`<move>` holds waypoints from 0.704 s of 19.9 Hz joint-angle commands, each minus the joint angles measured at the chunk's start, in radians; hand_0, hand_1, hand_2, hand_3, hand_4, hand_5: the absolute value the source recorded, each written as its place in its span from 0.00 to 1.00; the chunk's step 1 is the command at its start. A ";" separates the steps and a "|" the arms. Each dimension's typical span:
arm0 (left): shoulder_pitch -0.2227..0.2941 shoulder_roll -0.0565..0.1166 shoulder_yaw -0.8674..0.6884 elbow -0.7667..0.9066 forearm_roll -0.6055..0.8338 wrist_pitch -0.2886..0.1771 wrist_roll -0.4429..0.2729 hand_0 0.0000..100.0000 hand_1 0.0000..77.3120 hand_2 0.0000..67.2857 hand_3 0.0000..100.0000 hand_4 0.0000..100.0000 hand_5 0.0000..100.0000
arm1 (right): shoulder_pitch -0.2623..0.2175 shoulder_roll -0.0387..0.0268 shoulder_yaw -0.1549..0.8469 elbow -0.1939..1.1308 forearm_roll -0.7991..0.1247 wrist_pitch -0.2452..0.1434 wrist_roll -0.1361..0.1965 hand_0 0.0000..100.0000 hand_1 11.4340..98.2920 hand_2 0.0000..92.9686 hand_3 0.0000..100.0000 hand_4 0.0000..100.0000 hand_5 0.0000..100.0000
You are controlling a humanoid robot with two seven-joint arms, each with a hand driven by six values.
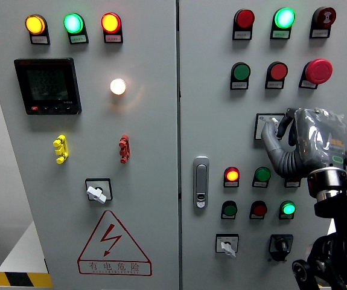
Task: Rotate and turn off gray switch
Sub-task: 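Twist the white switch handle with the right hand to the off position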
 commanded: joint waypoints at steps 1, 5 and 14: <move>0.000 0.000 0.000 0.000 0.000 0.000 0.000 0.89 0.00 0.20 0.19 0.08 0.11 | 0.001 0.0012 0.000 0.001 0.000 -0.002 0.000 0.75 0.29 0.80 0.95 1.00 1.00; 0.000 0.000 0.000 0.000 0.000 0.000 0.000 0.89 0.00 0.20 0.19 0.08 0.11 | 0.001 0.0012 0.000 0.006 0.000 -0.002 0.000 0.76 0.29 0.79 0.95 1.00 1.00; 0.000 0.000 0.000 0.000 0.000 0.000 0.000 0.88 0.00 0.20 0.19 0.08 0.11 | 0.001 0.0012 0.000 0.006 -0.001 -0.002 0.000 0.83 0.23 0.76 0.96 1.00 1.00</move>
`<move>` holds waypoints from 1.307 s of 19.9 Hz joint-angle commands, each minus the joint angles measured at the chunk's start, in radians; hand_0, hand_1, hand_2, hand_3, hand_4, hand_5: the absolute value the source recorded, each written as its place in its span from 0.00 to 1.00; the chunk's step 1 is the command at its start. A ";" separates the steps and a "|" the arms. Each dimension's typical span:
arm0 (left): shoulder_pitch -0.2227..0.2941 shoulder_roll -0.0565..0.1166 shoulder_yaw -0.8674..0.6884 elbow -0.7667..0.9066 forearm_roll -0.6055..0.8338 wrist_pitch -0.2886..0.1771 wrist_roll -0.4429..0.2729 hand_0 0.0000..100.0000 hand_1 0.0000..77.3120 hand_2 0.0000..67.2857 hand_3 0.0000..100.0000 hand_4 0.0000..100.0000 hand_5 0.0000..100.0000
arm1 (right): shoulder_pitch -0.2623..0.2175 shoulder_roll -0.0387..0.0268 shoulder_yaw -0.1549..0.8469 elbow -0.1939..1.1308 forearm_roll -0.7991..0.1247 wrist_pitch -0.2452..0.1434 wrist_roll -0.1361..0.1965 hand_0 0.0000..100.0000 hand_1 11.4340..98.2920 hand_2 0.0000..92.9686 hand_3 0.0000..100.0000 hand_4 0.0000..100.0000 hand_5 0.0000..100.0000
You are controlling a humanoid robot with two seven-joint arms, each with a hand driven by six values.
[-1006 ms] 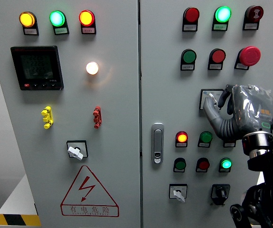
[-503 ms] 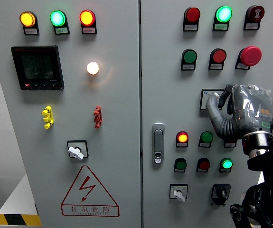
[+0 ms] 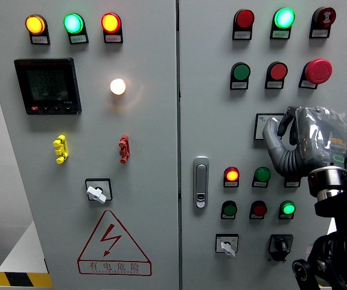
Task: Rotate and turn off gray switch
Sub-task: 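Twist the white switch handle with the right hand to the off position, then open the right hand's fingers to release the switch handle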
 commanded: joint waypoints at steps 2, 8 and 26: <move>0.000 0.000 0.000 0.000 0.000 0.000 0.000 0.88 0.00 0.20 0.19 0.08 0.11 | 0.000 0.0000 0.000 0.000 -0.003 0.000 -0.001 0.76 0.19 0.75 0.96 1.00 1.00; 0.000 0.000 0.000 0.000 0.000 0.000 0.000 0.88 0.00 0.20 0.19 0.08 0.11 | 0.000 0.0000 0.000 0.000 -0.005 0.000 -0.001 0.08 0.27 0.75 0.96 1.00 1.00; 0.000 0.000 0.000 0.000 0.000 0.000 0.000 0.88 0.00 0.20 0.19 0.08 0.11 | -0.002 0.0046 0.013 0.004 -0.008 0.002 0.002 0.00 0.31 0.75 0.96 1.00 1.00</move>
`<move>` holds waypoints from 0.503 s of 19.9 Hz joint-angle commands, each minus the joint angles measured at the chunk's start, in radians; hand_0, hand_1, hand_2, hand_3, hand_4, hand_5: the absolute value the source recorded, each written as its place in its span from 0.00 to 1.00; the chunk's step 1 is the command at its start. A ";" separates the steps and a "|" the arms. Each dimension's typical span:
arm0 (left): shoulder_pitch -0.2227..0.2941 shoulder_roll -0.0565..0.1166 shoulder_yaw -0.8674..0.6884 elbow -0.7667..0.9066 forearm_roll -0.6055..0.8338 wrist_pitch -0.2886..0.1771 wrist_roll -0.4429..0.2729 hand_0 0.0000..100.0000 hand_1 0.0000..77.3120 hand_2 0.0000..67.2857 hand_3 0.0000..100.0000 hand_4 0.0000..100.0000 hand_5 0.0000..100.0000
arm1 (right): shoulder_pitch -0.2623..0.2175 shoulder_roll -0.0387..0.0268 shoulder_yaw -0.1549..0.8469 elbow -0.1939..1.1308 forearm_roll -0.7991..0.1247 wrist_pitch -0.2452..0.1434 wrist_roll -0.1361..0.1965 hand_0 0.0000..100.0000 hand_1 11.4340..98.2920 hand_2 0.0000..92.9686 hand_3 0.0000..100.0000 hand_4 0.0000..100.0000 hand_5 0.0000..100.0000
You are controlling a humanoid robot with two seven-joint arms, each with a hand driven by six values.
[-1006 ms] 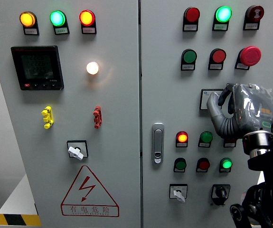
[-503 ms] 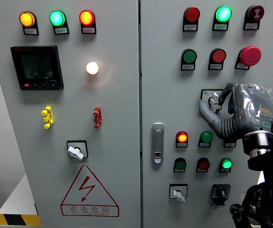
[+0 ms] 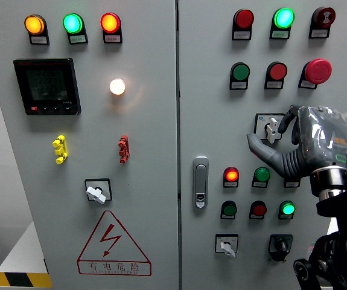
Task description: Rotate and turn off gray switch
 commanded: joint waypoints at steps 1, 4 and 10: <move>0.000 0.000 0.000 0.000 0.000 0.000 0.000 0.88 0.00 0.20 0.19 0.08 0.11 | -0.002 0.0004 0.003 0.002 0.000 -0.001 0.001 0.00 0.31 0.75 0.96 1.00 1.00; -0.001 0.000 0.000 0.000 0.000 0.000 0.000 0.88 0.00 0.20 0.19 0.08 0.11 | -0.015 0.0035 0.003 0.020 0.000 0.001 0.001 0.00 0.31 0.76 0.96 1.00 1.00; -0.001 0.000 0.000 0.000 0.000 0.000 0.000 0.88 0.00 0.20 0.19 0.08 0.11 | -0.044 0.0035 0.007 0.072 0.000 0.002 0.009 0.00 0.31 0.75 0.97 0.89 0.99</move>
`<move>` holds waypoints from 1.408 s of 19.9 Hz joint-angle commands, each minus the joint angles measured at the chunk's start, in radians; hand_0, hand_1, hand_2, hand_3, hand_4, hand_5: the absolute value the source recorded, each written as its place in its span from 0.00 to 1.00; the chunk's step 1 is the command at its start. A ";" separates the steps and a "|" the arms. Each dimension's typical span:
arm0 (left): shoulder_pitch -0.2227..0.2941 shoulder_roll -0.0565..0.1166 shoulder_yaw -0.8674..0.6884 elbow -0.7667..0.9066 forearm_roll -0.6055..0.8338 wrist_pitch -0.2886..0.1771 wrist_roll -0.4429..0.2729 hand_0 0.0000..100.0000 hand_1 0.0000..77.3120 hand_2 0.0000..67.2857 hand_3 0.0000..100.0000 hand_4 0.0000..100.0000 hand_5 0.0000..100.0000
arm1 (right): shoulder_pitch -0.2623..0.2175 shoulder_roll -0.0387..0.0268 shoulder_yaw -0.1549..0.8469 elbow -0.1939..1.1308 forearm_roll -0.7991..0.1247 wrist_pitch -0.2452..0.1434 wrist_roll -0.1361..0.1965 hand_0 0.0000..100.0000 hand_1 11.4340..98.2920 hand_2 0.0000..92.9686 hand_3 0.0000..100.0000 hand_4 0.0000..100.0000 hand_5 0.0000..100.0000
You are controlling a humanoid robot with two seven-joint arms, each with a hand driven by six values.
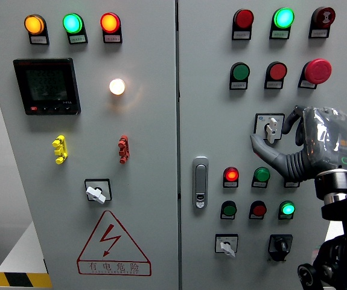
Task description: Rotate and turn off gray switch
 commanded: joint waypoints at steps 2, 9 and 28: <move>0.000 0.000 0.000 0.000 0.000 0.000 0.000 0.88 0.00 0.20 0.19 0.08 0.11 | -0.027 -0.0015 0.000 0.048 -0.001 0.004 0.003 0.00 0.32 0.74 0.98 0.82 0.99; 0.001 0.000 0.000 0.000 0.000 0.000 0.000 0.88 0.00 0.20 0.19 0.08 0.11 | -0.086 -0.0016 0.002 0.137 -0.003 0.007 0.004 0.00 0.32 0.64 0.84 0.71 0.98; 0.000 0.002 0.000 0.000 0.000 0.000 0.000 0.89 0.00 0.20 0.19 0.08 0.11 | -0.248 -0.0031 0.002 0.347 -0.008 0.001 0.042 0.00 0.35 0.27 0.29 0.16 0.39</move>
